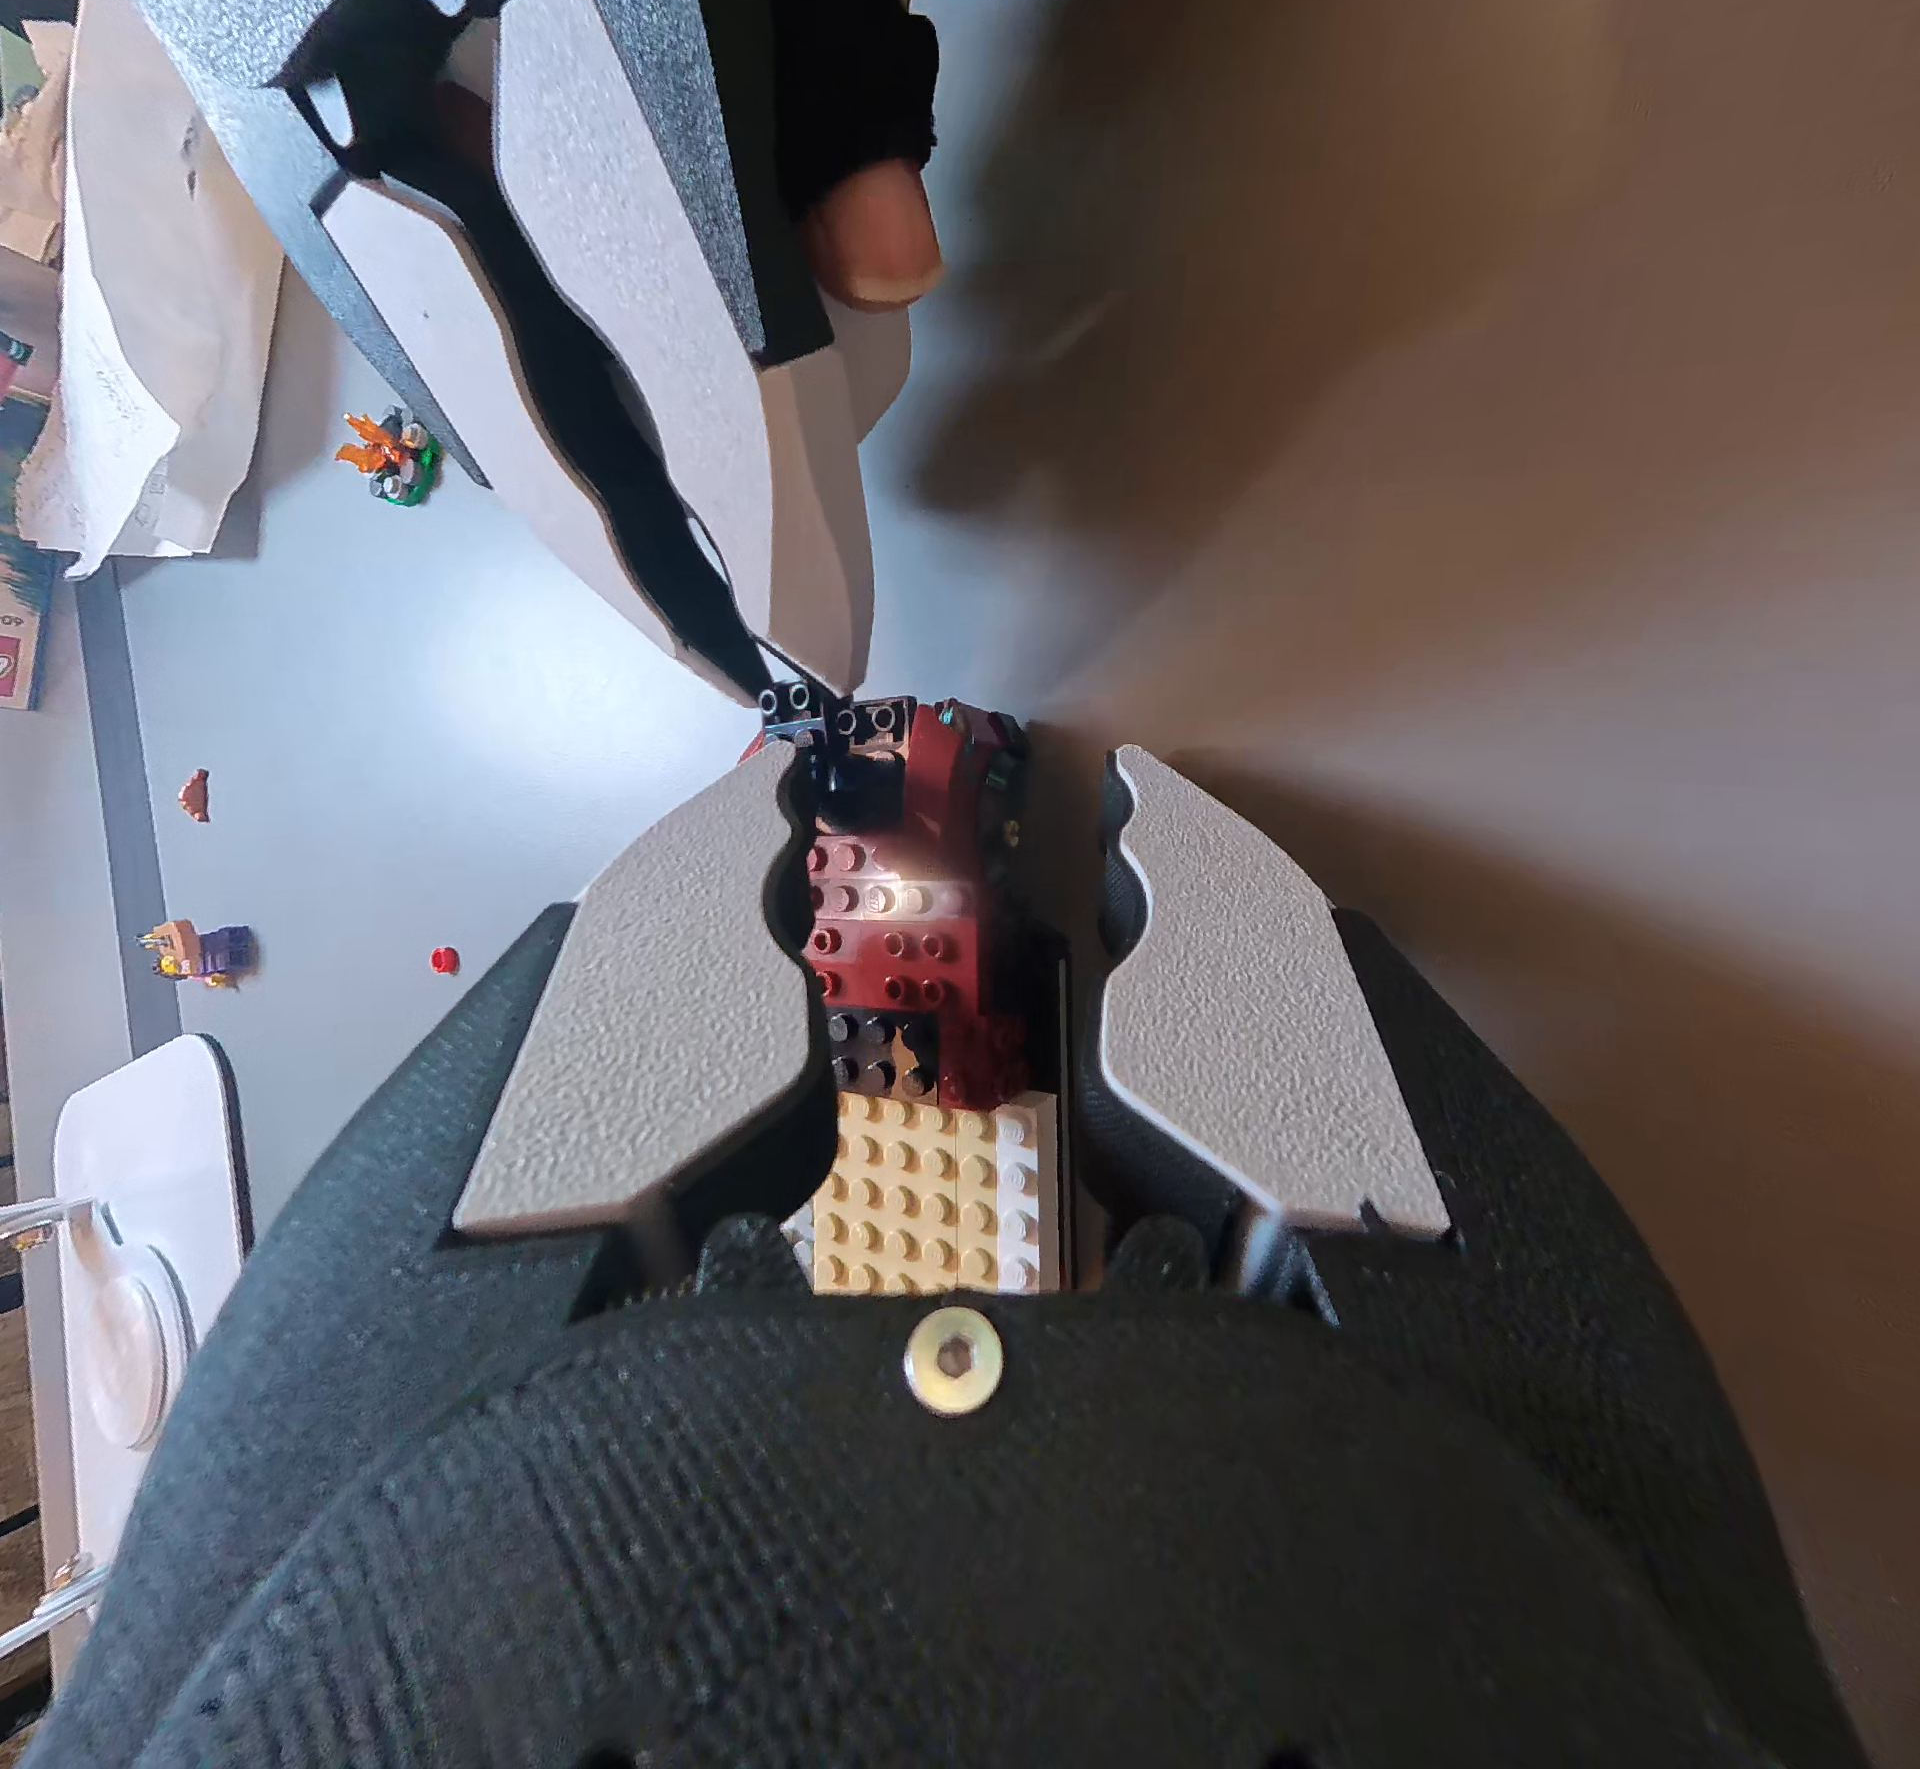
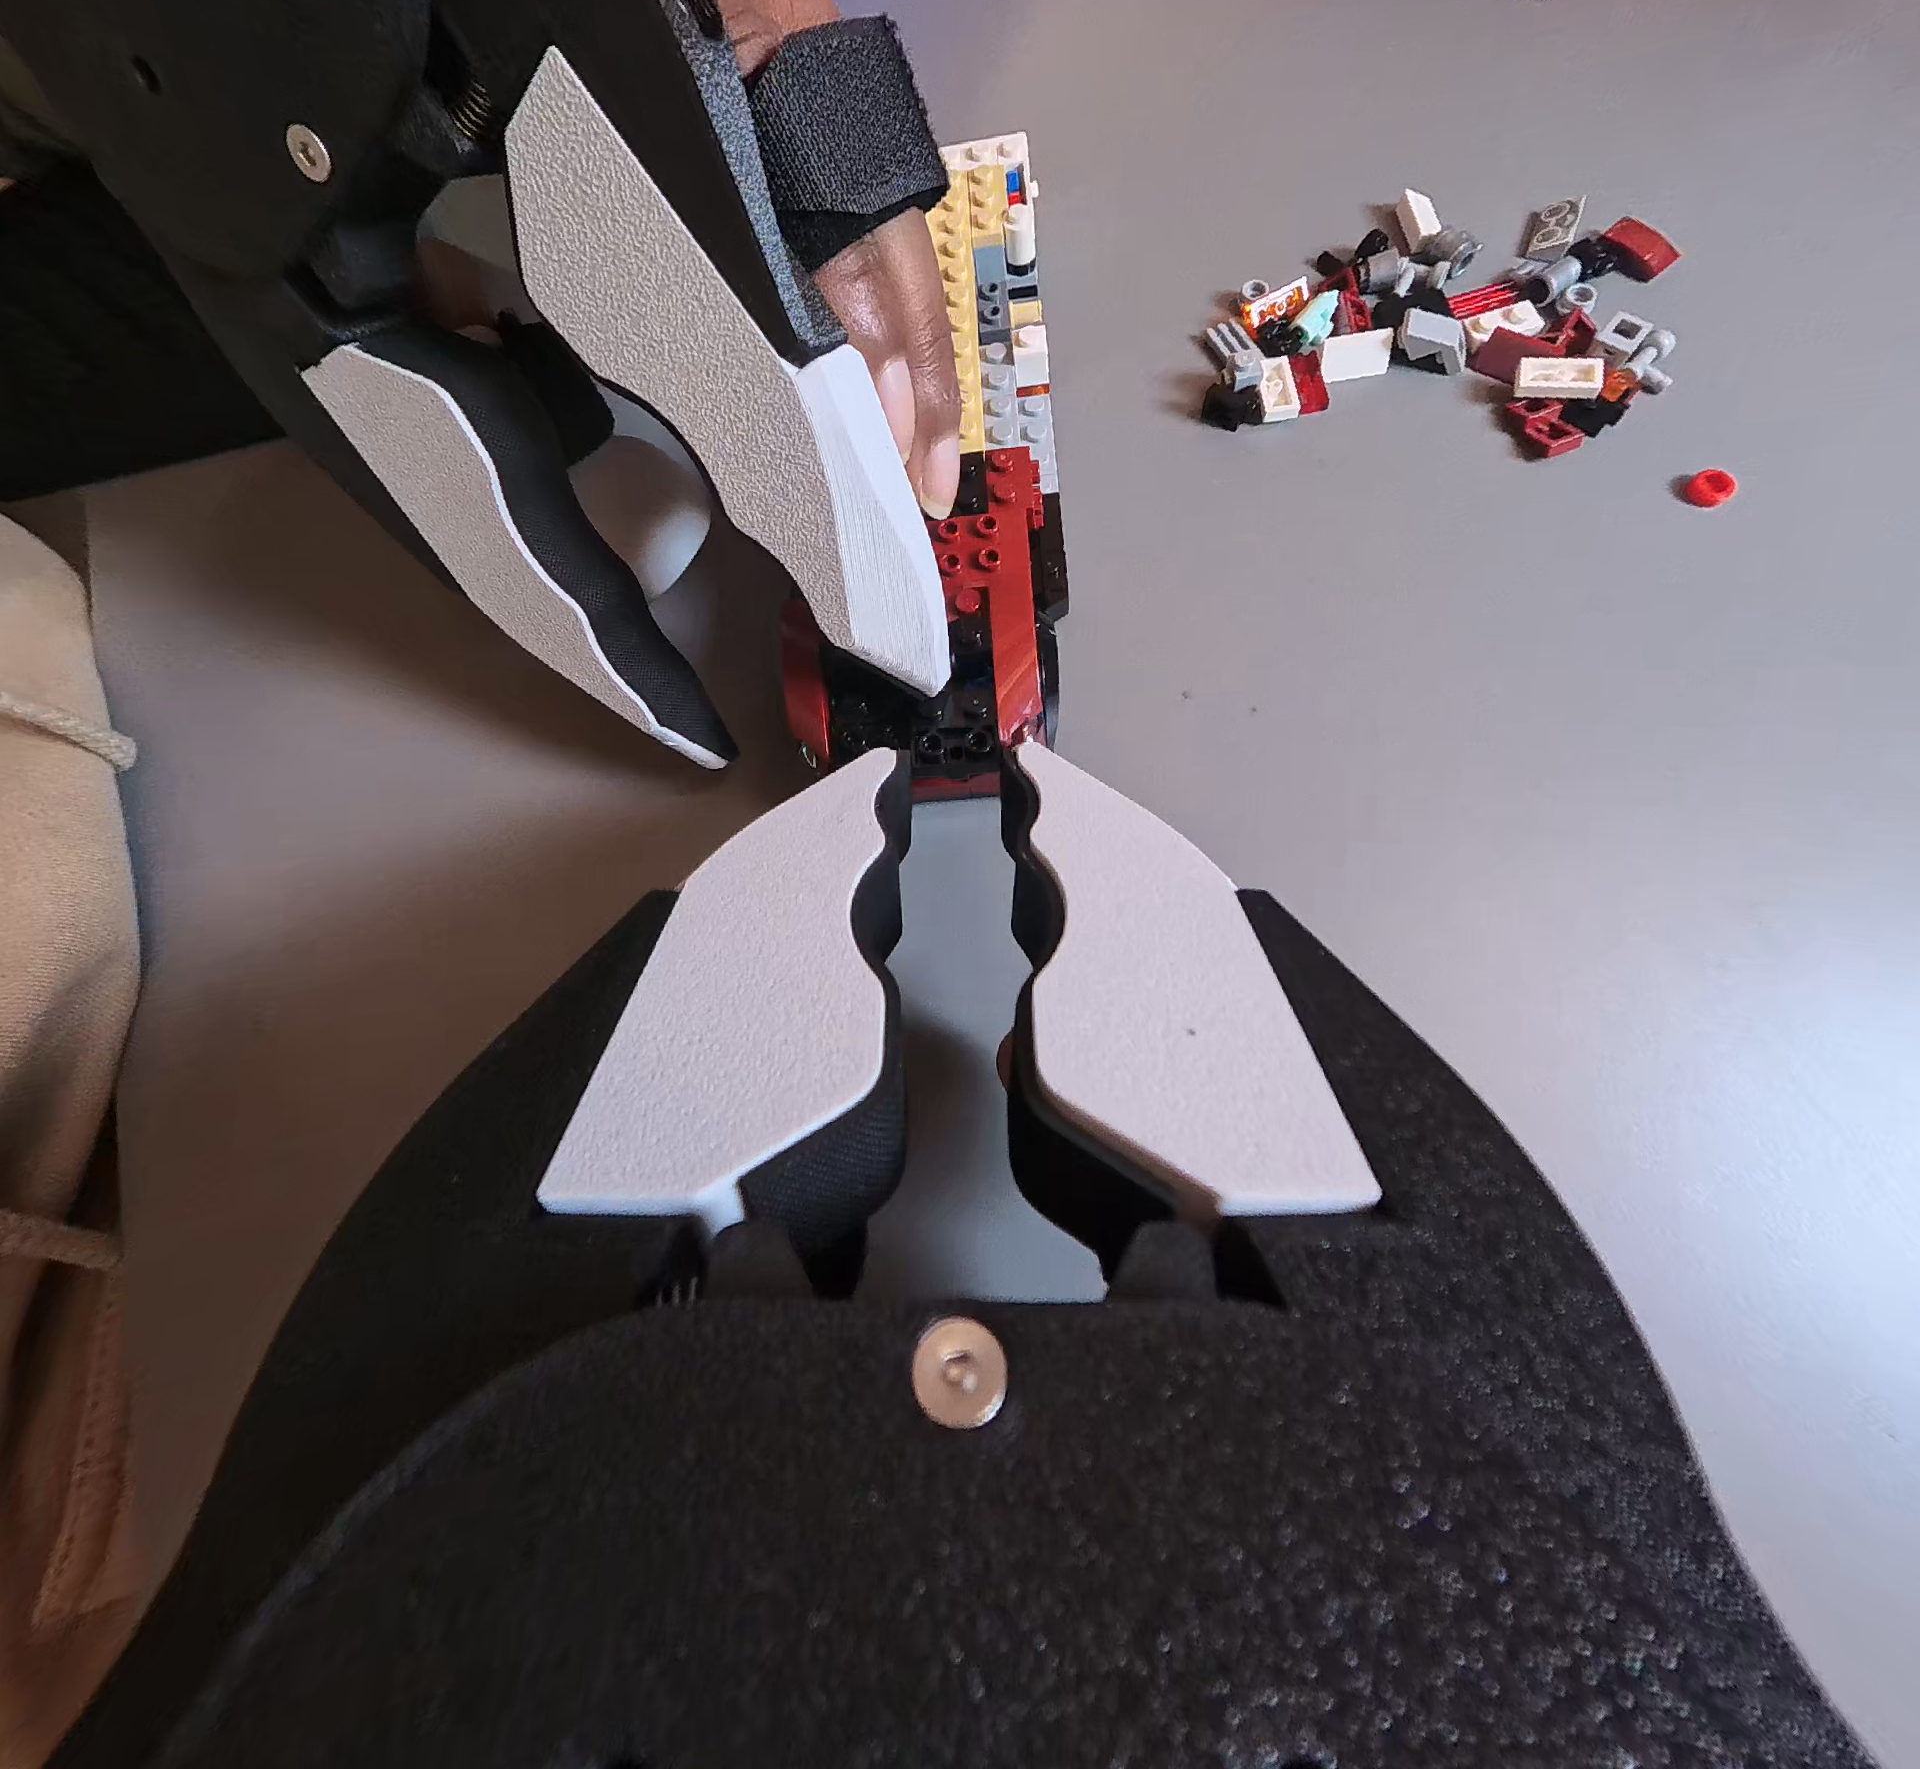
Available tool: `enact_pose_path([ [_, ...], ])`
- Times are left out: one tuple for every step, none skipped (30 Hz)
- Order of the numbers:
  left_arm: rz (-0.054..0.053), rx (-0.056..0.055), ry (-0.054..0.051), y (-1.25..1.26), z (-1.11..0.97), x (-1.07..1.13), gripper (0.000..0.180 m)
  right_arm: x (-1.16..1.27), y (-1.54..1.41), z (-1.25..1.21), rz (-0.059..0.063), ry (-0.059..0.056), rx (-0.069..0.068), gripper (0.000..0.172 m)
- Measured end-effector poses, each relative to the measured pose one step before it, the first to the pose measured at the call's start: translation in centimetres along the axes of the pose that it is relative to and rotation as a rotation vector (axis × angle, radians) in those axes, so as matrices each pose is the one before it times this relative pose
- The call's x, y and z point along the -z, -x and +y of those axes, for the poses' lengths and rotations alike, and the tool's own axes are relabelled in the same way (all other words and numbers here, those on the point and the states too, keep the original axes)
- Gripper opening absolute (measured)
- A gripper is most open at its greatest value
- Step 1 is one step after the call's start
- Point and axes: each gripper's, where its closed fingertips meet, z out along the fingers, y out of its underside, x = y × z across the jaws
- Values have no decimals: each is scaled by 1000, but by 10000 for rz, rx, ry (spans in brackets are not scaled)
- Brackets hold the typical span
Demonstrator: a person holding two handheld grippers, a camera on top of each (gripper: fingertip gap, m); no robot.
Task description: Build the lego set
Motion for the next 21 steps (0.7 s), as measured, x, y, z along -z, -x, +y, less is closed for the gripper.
enact_pose_path([
  [-5, 10, -8, 9, 3, 12, 52, -54, 7, 11, -50, 39, -24, 16],
  [-29, 4, -6, 54, 20, 32, 52, -55, 3, -19, -26, 24, 14, 16],
  [-80, 8, -54, 147, -32, 85, 53, -43, 14, -33, -21, 19, 33, 16],
  [-14, 58, -58, 127, -22, 183, 53, -45, 23, -20, -18, 38, 21, 16],
  [17, 131, -57, 170, 39, 286, 54, -41, 21, -51, -10, 26, 11, 16],
  [-4, 206, -43, 287, 153, 327, 55, -32, 8, -52, -4, 16, 12, 16],
  [108, 284, 50, 184, 379, 275, 57, -26, 17, -32, 1, 34, 8, 16],
  [239, 373, 129, 29, 578, 124, 61, -35, 5, -42, 6, 33, 5, 16],
  [197, 366, 112, 68, 574, -24, 64, -37, 13, -33, 11, 26, 7, 16],
  [99, 270, -73, 78, 294, -101, 66, -30, 8, -21, 15, 36, 7, 16],
  [88, 222, -306, 35, -164, -28, 66, -13, -15, 0, 23, 51, -6, 16],
  [84, 265, -188, 133, -107, 23, 64, -2, -6, -9, 10, 47, -10, 16],
  [75, 273, -120, 140, -115, 2, 63, 0, -32, -20, 33, 27, -8, 16],
  [41, 176, -86, 159, -117, -28, 64, -17, -16, 7, 17, 29, 7, 16],
  [0, 58, -50, 190, -61, -67, 65, -22, 29, -5, -4, 31, 18, 16],
  [-31, 2, 77, 231, 88, -63, 66, -37, 15, -12, 7, 18, 29, 16],
  [-2, -50, 93, 174, 82, -44, 67, -39, -3, -26, 19, 5, 15, 16],
  [63, -50, 43, 70, -15, -46, 67, -46, 18, -18, 13, 5, -4, 16],
  [91, -24, 76, 52, 41, -119, 68, -48, 28, -27, 14, 14, -13, 16],
  [80, -46, 176, 104, 232, -257, 68, -42, 21, -3, 32, 18, -12, 16],
  [107, -64, 132, 28, 177, -318, 68, -27, -18, -17, 56, 21, -12, 16],
])
